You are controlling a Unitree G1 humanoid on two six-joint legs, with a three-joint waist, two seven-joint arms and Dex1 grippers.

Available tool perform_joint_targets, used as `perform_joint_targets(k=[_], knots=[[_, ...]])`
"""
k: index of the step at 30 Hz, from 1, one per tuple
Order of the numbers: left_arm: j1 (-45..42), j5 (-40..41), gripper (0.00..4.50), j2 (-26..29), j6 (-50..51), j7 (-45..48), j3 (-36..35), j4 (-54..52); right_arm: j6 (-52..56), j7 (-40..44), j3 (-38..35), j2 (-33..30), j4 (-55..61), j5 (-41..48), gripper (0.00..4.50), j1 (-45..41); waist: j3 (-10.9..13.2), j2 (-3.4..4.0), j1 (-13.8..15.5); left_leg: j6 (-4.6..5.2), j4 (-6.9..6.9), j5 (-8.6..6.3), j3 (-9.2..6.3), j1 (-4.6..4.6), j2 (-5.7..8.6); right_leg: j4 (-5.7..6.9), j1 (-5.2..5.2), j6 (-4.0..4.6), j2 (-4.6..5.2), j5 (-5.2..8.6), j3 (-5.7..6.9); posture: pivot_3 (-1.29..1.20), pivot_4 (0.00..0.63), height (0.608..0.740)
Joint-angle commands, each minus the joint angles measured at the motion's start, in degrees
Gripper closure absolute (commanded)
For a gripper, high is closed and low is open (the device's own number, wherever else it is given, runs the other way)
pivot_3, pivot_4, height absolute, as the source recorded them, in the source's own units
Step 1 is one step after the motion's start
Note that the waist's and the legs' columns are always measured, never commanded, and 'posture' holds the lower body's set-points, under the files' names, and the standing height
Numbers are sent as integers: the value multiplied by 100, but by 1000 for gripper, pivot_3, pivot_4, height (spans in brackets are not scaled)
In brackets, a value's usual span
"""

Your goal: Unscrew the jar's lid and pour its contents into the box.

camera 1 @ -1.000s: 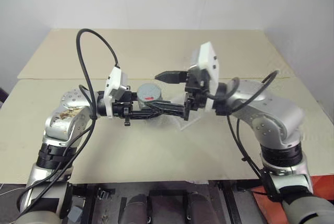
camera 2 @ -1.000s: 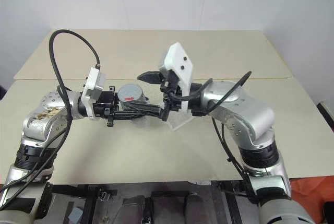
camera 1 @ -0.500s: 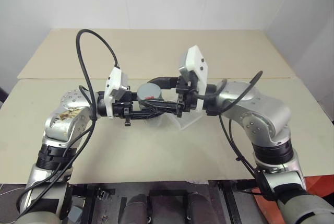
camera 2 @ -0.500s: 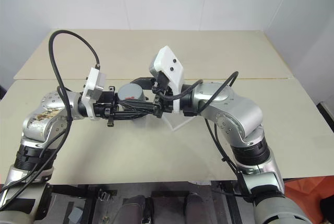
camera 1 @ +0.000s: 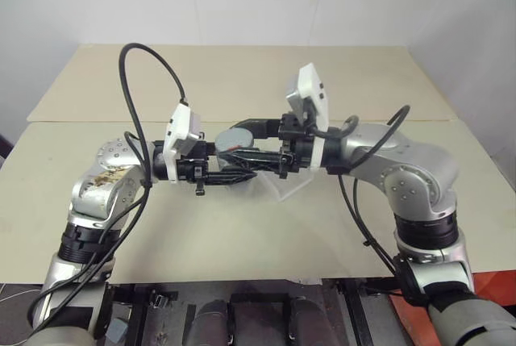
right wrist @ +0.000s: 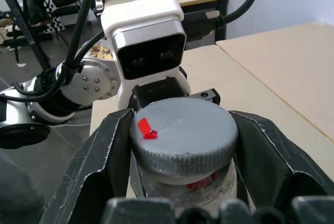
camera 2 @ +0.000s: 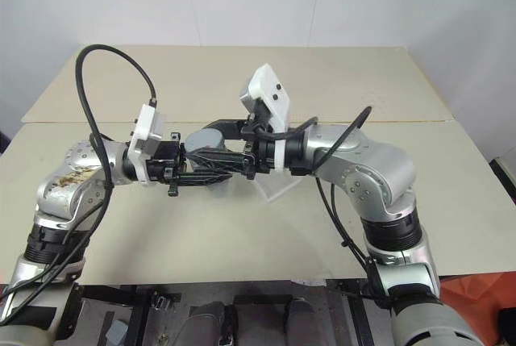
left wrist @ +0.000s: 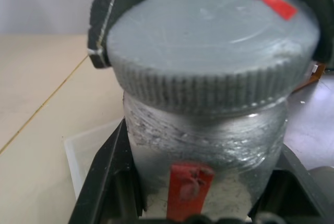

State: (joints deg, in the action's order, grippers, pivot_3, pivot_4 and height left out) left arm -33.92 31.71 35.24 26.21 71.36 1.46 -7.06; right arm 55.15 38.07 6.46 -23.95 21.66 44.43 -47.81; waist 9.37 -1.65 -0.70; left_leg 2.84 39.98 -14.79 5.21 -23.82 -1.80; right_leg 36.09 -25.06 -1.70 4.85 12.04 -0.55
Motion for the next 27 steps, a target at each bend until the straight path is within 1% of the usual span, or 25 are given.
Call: perform_joint_targets(k=[1,8,14,22,25,27], knots=[[58,108,2561,46,-32,26,-98,-85,-291,-437,-982,-351,-109,-205,1723,-100,0,0,0,0,0,0,0,0,0,0,0,0,0,0,0,0,150,740],[48,145,2561,57,-14,-13,-85,-57,-317,-524,-1313,-596,5,19,1723,93,0,0,0,0,0,0,0,0,0,0,0,0,0,0,-1,0,150,740],[-9,206,2561,67,-16,52,-24,-54,-306,-633,-1068,-378,136,193,1723,127,0,0,-6,0,0,0,-1,0,-1,0,0,0,0,0,-1,0,150,740],[101,302,2561,96,23,59,-63,-178,-576,-746,-520,174,2,-186,1723,144,0,0,-36,-1,-2,0,3,0,-2,0,-5,1,-8,0,-6,0,150,740],[128,242,2561,115,-4,-115,-143,-165,-691,-704,-646,143,-74,-277,1723,113,0,0,-7,-1,-1,0,3,0,-3,0,-4,0,-5,-1,-6,0,150,740],[113,159,2561,47,-15,-427,-227,-130,-840,-670,-741,-39,-139,-485,1723,195,0,0,19,0,-1,0,1,0,-2,-1,-2,0,-2,0,-4,0,150,740]])
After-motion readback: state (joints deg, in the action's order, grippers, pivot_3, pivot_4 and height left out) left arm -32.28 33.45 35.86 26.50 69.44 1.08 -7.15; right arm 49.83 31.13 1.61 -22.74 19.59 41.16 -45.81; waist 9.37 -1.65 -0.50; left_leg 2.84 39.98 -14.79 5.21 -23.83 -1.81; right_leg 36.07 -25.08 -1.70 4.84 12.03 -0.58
